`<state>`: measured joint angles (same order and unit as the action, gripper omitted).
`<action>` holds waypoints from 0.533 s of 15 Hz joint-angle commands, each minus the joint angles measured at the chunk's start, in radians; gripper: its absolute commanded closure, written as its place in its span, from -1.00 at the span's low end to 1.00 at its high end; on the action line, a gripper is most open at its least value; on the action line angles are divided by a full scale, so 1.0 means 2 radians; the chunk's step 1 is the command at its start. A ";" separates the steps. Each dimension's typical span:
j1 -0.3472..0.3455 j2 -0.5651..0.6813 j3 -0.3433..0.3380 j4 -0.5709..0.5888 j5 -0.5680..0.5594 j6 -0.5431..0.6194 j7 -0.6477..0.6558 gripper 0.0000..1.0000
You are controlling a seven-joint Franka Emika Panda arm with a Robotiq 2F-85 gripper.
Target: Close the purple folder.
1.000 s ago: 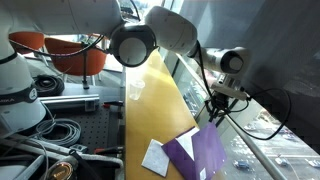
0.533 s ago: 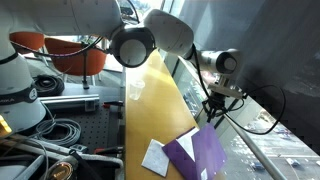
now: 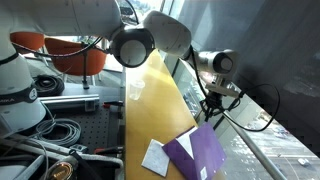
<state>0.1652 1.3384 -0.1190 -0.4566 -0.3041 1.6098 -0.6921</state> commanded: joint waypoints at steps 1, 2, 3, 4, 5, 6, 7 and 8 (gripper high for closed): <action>0.005 0.001 0.001 0.008 -0.001 -0.008 0.000 1.00; 0.005 0.000 0.002 0.007 0.000 -0.011 0.000 1.00; 0.006 0.000 0.002 0.007 0.000 -0.011 -0.002 1.00; 0.006 -0.001 0.003 0.006 0.001 -0.013 -0.002 1.00; 0.007 -0.001 0.003 0.006 0.001 -0.014 -0.001 1.00; 0.007 -0.001 0.004 0.005 0.002 -0.016 -0.002 1.00; 0.007 -0.002 0.005 0.005 0.002 -0.016 -0.005 1.00; 0.007 -0.002 0.005 0.005 0.001 -0.016 -0.004 1.00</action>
<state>0.1744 1.3384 -0.1146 -0.4565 -0.3037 1.6078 -0.6920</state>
